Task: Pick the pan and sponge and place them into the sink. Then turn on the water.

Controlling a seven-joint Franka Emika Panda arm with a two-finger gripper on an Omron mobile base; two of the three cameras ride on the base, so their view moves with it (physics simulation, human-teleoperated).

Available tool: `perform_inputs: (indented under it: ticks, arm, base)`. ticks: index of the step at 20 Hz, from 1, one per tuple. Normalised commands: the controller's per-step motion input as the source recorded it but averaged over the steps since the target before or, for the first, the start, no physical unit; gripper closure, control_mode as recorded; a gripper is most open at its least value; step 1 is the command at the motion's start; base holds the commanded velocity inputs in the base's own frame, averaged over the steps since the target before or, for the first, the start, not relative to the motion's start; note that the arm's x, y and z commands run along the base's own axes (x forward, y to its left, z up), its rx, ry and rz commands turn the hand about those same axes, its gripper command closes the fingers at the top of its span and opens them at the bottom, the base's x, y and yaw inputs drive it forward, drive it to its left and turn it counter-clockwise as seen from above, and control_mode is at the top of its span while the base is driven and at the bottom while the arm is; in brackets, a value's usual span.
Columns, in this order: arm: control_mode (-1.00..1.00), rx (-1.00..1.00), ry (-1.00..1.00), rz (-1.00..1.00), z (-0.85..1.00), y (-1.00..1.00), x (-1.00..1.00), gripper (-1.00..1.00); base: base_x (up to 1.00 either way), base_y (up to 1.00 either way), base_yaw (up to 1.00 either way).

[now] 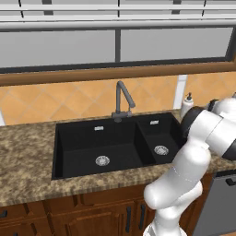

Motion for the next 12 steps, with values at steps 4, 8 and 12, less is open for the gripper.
perform_inputs:
  ticks: [4, 8, 12]
  arm:
    - [-1.00, 0.00, -0.07, 0.02, -0.19, -0.35, 0.06, -1.00]
    - [-1.00, 0.00, -0.03, 0.05, -0.19, -0.30, 0.07, -1.00]
    - [-1.00, 0.00, -0.02, 0.11, -0.13, -0.29, 0.02, -1.00]
  base:
    - [0.00, 0.00, 0.00]
    - [0.00, 0.00, 0.00]
    - [0.00, 0.00, 0.00]
